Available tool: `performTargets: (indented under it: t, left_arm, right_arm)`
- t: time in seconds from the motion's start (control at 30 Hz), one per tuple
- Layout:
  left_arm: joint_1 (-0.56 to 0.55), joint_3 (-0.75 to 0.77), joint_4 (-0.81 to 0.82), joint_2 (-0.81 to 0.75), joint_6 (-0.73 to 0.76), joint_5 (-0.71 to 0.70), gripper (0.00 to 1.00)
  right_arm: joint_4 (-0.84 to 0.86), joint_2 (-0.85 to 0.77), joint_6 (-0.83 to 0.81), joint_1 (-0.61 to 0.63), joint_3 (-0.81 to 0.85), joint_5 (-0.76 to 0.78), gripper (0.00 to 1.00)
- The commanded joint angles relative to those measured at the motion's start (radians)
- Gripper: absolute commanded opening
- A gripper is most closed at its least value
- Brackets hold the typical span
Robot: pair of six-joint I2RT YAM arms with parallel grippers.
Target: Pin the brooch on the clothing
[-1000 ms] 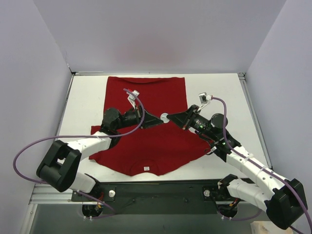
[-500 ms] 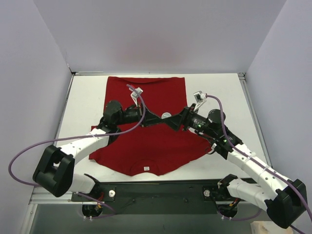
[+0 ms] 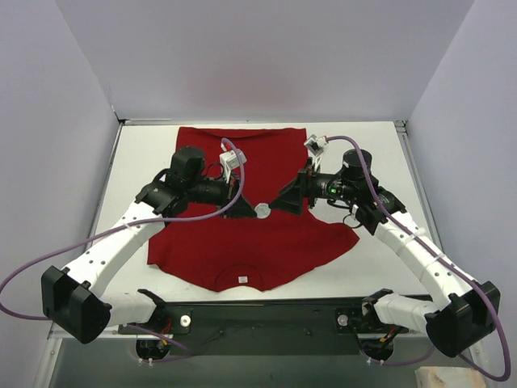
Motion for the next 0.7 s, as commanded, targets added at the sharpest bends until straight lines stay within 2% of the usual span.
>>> performTargets:
  t: [0.0, 0.03, 0.2, 0.23, 0.33, 0.67]
  left_arm:
    - [-0.003, 0.079, -0.329, -0.027, 0.222, 0.018, 0.0]
    - [-0.003, 0.084, -0.377, -0.027, 0.258, 0.026, 0.0]
    - [-0.003, 0.09, -0.432, -0.024, 0.312, 0.03, 0.0]
    - [-0.003, 0.089, -0.431, -0.024, 0.315, 0.035, 0.0]
    - [-0.004, 0.087, -0.431, -0.03, 0.331, 0.07, 0.0]
    - [-0.016, 0.07, -0.42, -0.049, 0.338, 0.142, 0.0]
  right_arm:
    - [-0.164, 0.034, -0.177, 0.036, 0.122, -0.166, 0.84]
    - [-0.245, 0.041, -0.203, 0.048, 0.137, -0.169, 0.84]
    - [-0.371, 0.09, -0.313, 0.122, 0.197, -0.161, 0.79]
    - [-0.394, 0.096, -0.32, 0.125, 0.197, -0.16, 0.75]
    - [-0.414, 0.116, -0.333, 0.128, 0.191, -0.141, 0.7]
    - [-0.405, 0.195, -0.333, 0.163, 0.203, -0.15, 0.63]
